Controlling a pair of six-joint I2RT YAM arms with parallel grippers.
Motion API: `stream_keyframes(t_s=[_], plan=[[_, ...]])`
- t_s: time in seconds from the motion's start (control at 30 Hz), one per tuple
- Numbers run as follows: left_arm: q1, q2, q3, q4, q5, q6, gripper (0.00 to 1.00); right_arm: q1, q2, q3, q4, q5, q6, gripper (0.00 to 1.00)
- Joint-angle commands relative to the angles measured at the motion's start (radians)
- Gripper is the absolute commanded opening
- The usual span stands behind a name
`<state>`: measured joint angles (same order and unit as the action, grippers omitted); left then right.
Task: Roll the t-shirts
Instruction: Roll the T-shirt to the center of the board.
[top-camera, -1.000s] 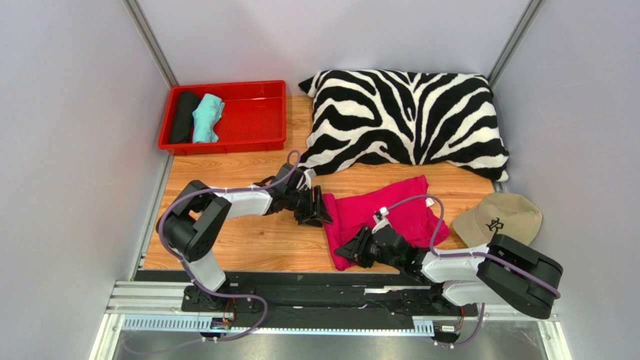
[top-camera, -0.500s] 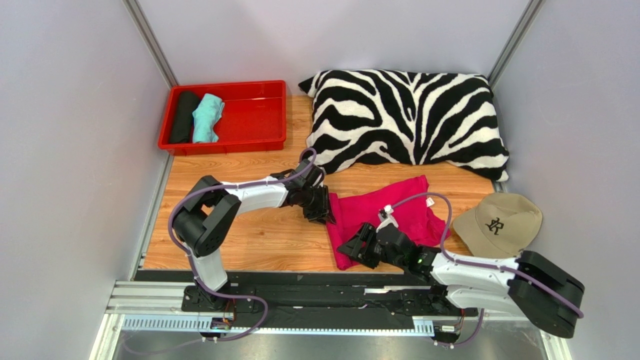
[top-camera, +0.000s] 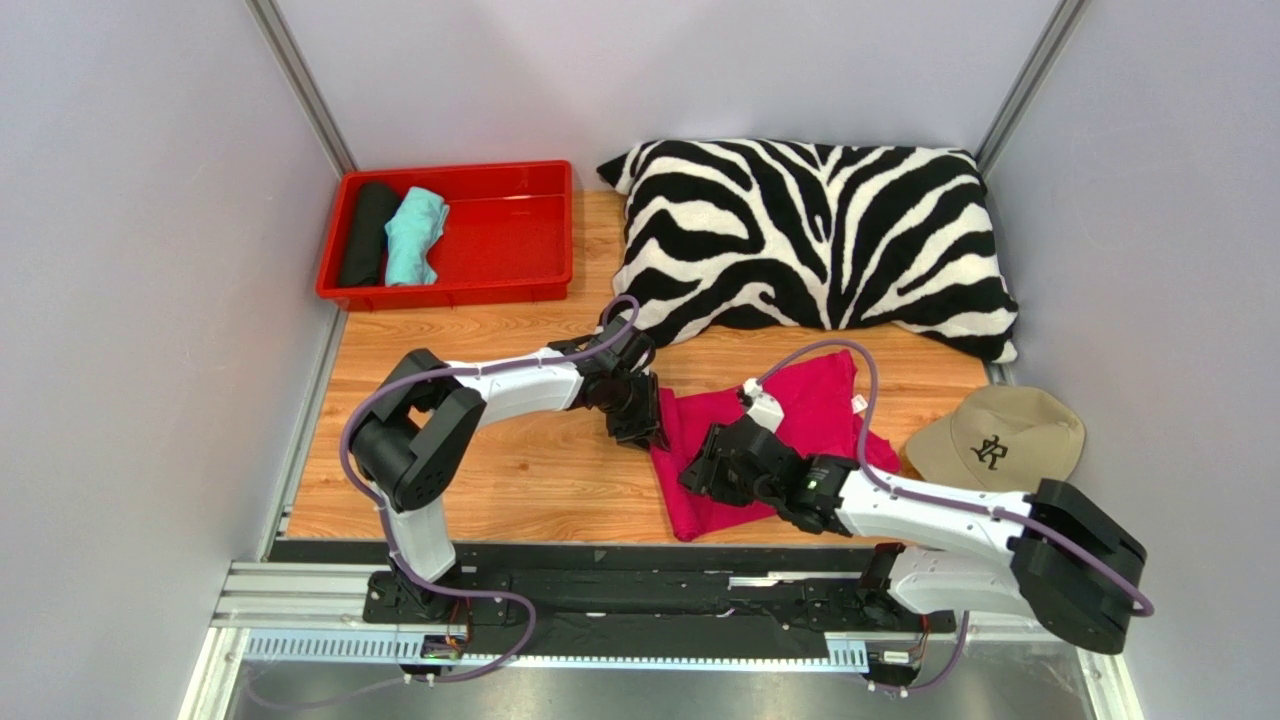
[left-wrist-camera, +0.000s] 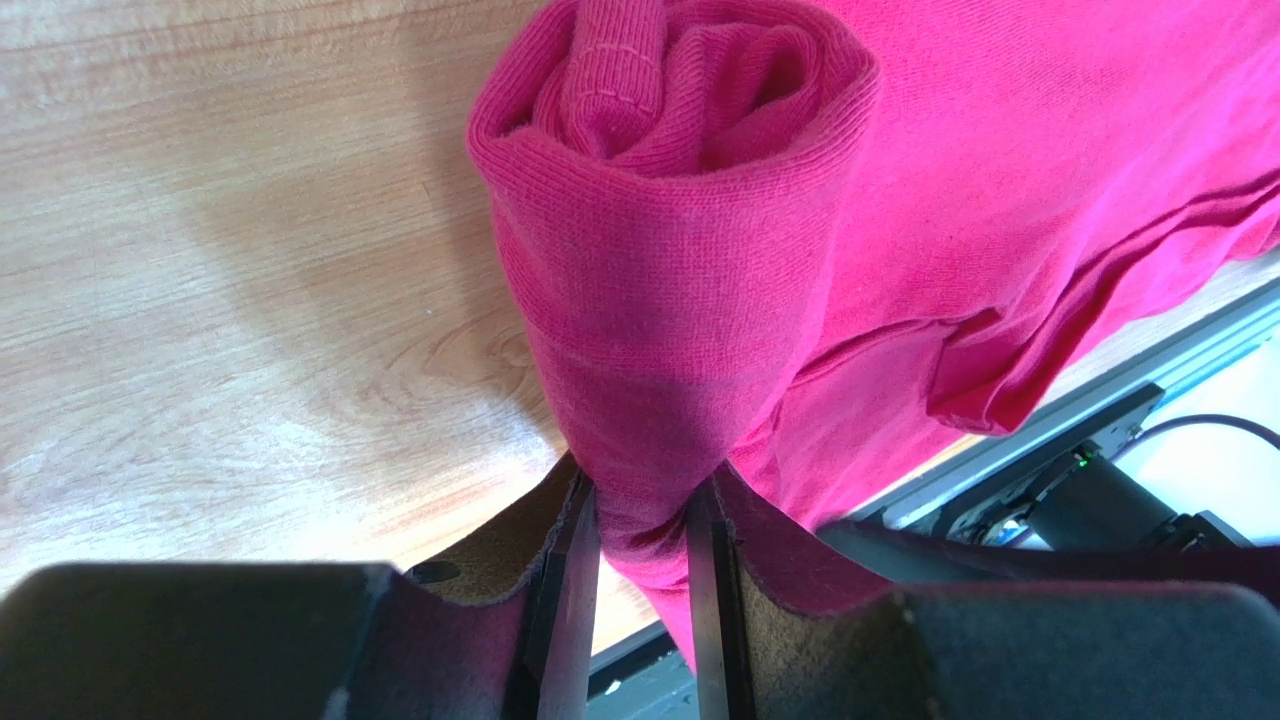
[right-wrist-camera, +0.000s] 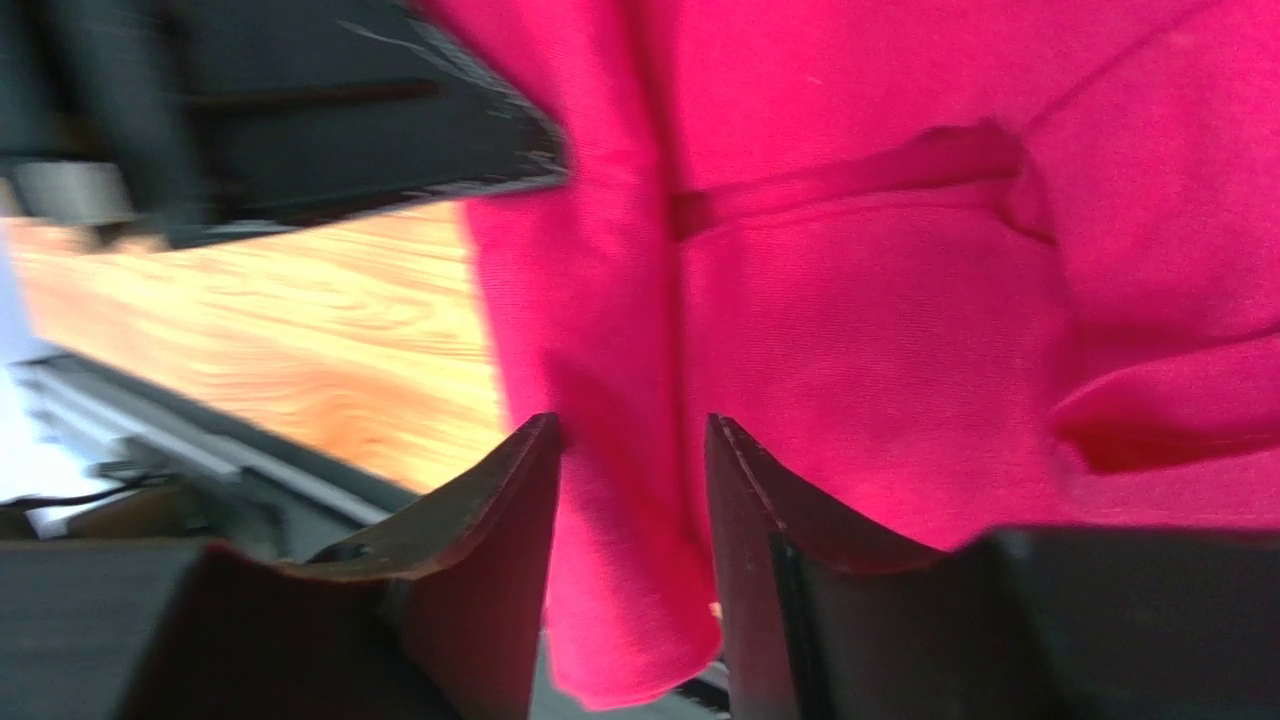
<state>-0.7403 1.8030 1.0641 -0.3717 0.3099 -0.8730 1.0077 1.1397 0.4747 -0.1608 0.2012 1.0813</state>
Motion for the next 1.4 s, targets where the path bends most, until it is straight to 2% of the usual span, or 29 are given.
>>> stream_keyframes(t_s=[0.0,0.13,0.37,0.47,0.57,0.67,0.93,1.07,1.17,1.27,1.37], plan=[[-0.011,0.018,0.027,-0.068,-0.025,0.028,0.33,0.015,0.054,0.022,-0.017,0.026,-0.055,0.48],[-0.013,0.021,0.034,-0.073,-0.023,0.031,0.33,0.022,0.037,0.034,-0.092,0.063,-0.04,0.53],[-0.014,0.027,0.042,-0.084,-0.026,0.034,0.33,0.074,-0.032,0.137,-0.218,0.159,-0.078,0.5],[-0.016,0.032,0.046,-0.091,-0.026,0.037,0.33,0.123,-0.011,0.211,-0.267,0.211,-0.095,0.44],[-0.016,0.035,0.051,-0.099,-0.026,0.04,0.33,0.175,0.031,0.246,-0.279,0.218,-0.092,0.31],[-0.016,0.036,0.056,-0.105,-0.028,0.043,0.33,0.222,0.066,0.254,-0.273,0.218,-0.067,0.26],[-0.016,0.039,0.062,-0.119,-0.029,0.051,0.33,0.255,0.141,0.159,-0.232,0.178,0.006,0.23],[-0.018,0.047,0.063,-0.124,-0.025,0.051,0.33,0.272,0.15,0.179,-0.267,0.205,0.008,0.26],[-0.016,0.048,0.066,-0.131,-0.025,0.046,0.33,0.305,0.161,0.257,-0.348,0.265,-0.006,0.29],[-0.018,0.052,0.068,-0.138,-0.02,0.046,0.33,0.356,0.196,0.37,-0.495,0.355,-0.018,0.38],[-0.022,0.056,0.073,-0.144,-0.015,0.051,0.33,0.384,0.279,0.49,-0.584,0.431,-0.035,0.43]])
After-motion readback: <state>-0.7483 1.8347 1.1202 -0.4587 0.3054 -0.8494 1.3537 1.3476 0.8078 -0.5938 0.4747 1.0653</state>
